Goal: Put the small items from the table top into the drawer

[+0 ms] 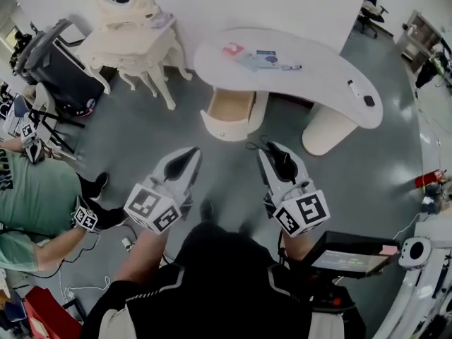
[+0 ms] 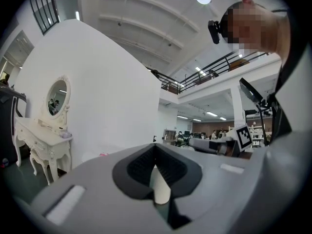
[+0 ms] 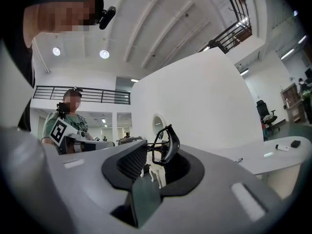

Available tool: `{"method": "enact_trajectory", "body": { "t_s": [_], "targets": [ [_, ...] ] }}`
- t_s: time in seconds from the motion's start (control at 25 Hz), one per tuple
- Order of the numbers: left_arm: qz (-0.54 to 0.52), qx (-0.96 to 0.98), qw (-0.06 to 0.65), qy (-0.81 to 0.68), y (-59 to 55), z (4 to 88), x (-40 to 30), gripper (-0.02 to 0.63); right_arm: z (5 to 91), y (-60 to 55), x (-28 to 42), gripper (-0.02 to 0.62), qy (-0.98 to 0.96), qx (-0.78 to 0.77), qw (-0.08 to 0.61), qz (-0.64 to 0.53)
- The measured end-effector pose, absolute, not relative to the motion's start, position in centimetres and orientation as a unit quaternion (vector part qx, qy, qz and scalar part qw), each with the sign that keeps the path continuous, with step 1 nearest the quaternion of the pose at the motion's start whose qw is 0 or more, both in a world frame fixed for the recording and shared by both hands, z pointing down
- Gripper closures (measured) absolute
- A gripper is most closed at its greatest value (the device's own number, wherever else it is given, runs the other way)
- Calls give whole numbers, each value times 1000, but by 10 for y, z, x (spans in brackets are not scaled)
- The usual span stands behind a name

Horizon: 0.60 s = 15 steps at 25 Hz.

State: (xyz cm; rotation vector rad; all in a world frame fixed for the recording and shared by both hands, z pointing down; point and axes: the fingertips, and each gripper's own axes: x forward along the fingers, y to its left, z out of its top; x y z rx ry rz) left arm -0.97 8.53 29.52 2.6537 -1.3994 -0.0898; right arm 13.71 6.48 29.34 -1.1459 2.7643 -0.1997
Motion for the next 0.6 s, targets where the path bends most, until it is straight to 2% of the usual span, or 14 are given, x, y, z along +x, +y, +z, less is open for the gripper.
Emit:
{"method": "enact_trajectory", "body": {
  "t_s": [0.32, 0.6],
  "targets": [
    [-20, 896, 43, -441, 36, 289, -47, 606, 284, 20, 95, 502, 909, -409, 60, -53],
    [-33, 909, 51, -412, -6, 294, -78, 606, 280, -13, 61, 500, 900, -432, 46, -43]
  ]
}}
